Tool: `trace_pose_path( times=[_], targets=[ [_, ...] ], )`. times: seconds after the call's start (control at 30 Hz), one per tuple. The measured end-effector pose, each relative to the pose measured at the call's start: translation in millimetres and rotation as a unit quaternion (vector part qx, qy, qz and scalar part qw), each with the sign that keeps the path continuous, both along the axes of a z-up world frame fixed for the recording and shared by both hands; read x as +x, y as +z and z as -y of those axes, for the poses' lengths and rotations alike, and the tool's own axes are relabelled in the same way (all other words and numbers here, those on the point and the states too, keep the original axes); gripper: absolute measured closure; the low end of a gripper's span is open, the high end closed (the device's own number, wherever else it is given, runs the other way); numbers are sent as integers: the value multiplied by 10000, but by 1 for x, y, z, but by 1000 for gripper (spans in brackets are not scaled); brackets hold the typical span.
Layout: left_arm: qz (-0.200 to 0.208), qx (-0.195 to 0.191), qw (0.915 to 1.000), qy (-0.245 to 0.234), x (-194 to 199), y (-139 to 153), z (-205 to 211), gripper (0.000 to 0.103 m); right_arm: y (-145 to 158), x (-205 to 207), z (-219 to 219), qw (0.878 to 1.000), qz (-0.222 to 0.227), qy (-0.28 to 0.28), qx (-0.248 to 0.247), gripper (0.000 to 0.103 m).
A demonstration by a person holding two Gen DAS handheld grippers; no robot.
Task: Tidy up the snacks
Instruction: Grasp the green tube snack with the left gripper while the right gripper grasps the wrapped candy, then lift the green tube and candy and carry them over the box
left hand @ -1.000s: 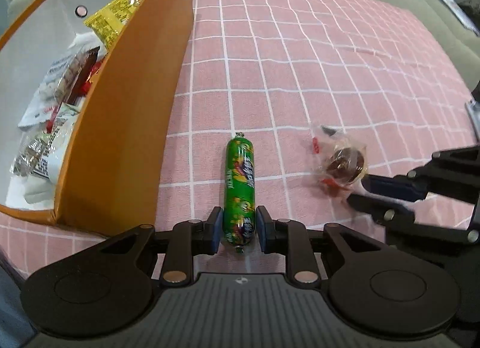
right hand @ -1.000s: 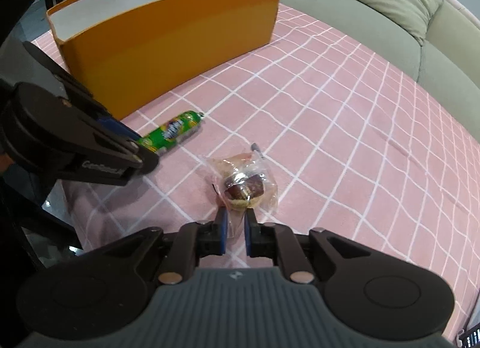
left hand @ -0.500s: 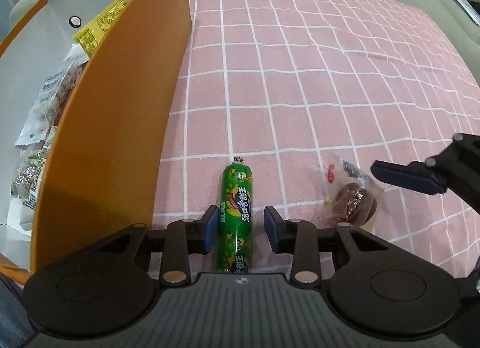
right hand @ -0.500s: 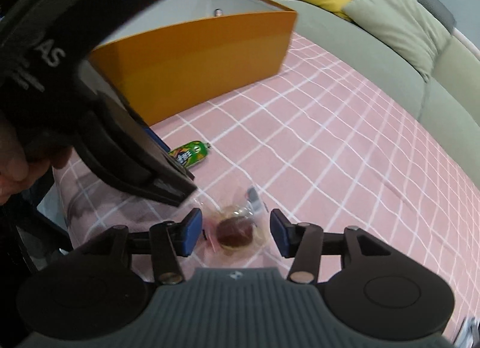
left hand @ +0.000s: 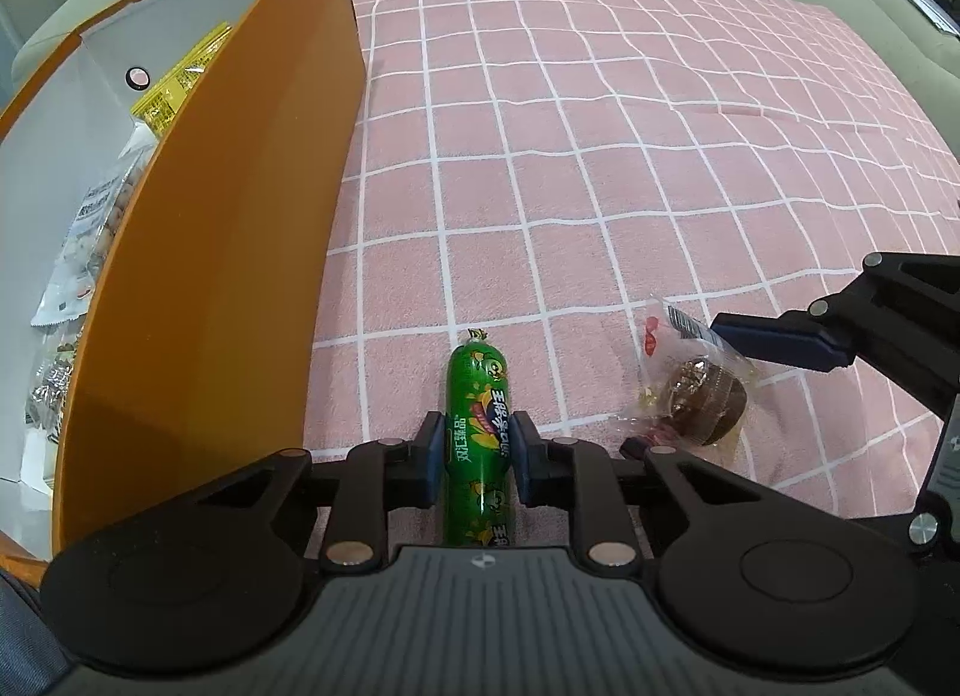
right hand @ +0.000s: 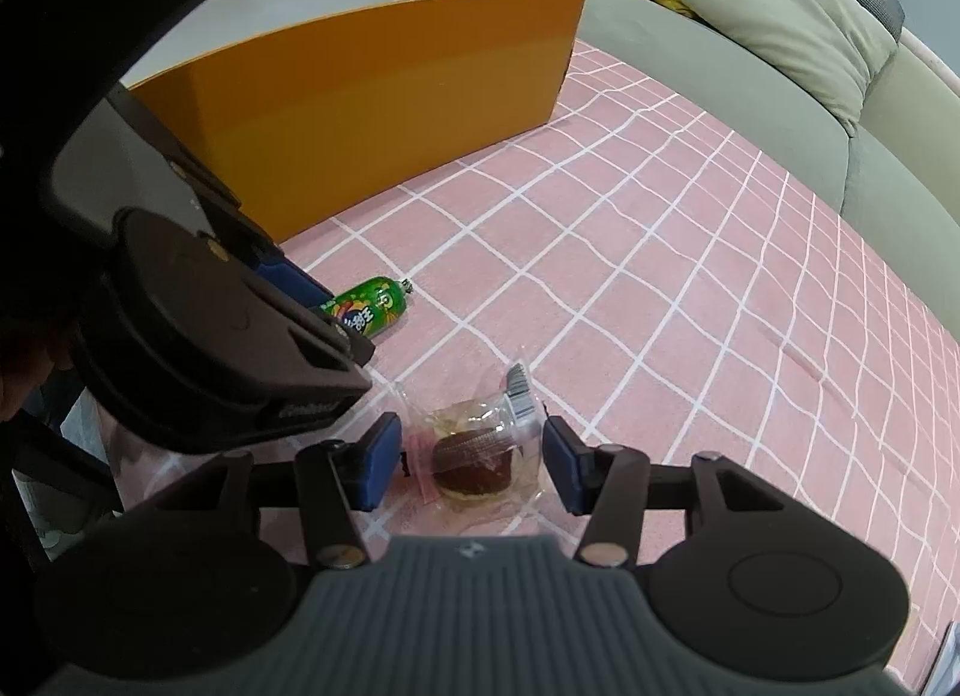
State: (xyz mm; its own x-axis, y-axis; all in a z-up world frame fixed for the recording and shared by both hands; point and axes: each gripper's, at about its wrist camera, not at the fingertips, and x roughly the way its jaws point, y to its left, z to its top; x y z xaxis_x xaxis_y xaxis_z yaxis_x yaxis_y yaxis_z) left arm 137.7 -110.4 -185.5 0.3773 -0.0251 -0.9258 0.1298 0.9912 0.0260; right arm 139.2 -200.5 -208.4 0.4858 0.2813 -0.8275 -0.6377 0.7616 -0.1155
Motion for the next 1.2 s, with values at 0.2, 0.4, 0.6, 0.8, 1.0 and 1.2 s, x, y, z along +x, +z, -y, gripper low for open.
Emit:
trace_pose_path(
  times=[0.2, 0.4, 0.6, 0.8, 1.0, 1.2],
  targets=[
    [-22, -21, 10000, 35, -1, 1, -2, 79, 4, 3, 3, 9997, -58, -209, 60, 63],
    [-29, -168, 9998, 87, -1, 3, -5, 79, 8, 7, 12, 9978, -221, -554, 290, 66],
    [177, -460, 9988, 55, -10, 30, -6, 79, 28, -1, 16, 9970, -86, -655, 394, 66],
    [686, -870, 9938, 62, -26, 83, -16, 79, 66, -6, 18, 9950, 184, -806, 561, 66],
    [1208, -1166, 9856, 208, -37, 132, -44, 79, 110, -11, 4, 9917, 622, -717, 870, 66],
    [1553, -1139, 9806, 360, -32, 165, -83, 79, 144, -6, -28, 9886, 891, -371, 1153, 66]
  ],
)
